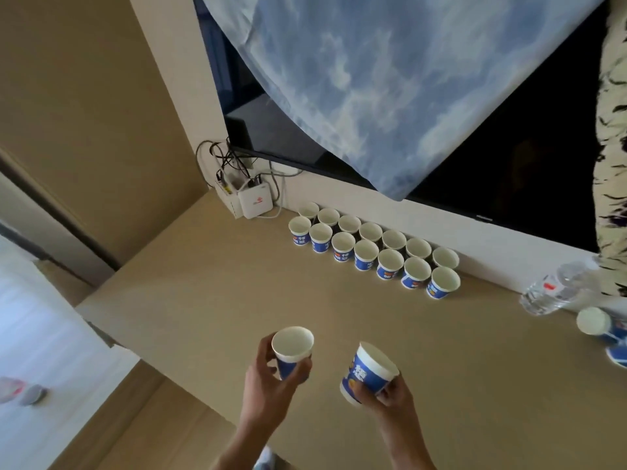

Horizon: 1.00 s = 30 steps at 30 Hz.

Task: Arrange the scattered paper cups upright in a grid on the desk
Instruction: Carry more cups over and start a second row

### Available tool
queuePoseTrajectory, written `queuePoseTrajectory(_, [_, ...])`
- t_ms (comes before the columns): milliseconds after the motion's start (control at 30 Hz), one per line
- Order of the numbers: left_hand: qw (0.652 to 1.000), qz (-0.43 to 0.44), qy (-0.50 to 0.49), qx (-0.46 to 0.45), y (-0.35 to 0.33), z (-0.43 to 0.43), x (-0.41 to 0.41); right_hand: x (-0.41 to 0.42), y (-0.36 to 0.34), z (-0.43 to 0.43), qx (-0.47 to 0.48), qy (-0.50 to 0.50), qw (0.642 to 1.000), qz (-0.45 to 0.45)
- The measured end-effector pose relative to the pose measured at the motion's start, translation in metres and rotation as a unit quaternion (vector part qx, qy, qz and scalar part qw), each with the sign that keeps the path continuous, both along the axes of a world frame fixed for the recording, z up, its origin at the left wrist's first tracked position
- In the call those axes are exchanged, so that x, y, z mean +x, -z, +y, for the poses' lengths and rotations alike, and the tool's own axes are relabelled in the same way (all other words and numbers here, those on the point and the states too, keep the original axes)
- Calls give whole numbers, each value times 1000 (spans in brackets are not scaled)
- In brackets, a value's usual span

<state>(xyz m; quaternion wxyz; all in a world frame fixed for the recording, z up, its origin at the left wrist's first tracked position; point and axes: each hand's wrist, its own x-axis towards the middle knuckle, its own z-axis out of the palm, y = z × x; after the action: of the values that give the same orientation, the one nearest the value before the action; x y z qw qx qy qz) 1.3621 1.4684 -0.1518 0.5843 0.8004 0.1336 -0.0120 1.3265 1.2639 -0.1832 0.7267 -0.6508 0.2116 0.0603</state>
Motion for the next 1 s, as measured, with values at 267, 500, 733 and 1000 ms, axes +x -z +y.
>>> queuePoseTrajectory(267, [999, 4, 43, 5, 28, 35, 99, 34, 7, 31, -44, 104, 993, 15])
queuePoseTrajectory(500, [999, 13, 51, 3, 66, 68, 187, 79, 24, 79, -57, 134, 988, 49])
queuePoseTrajectory(733, [997, -9, 74, 23, 109, 72, 264, 103, 38, 111, -45, 156, 984, 76])
queuePoseTrajectory(1000, [991, -26, 116, 54, 145, 58, 326, 108, 48, 110, -66, 170, 980, 85])
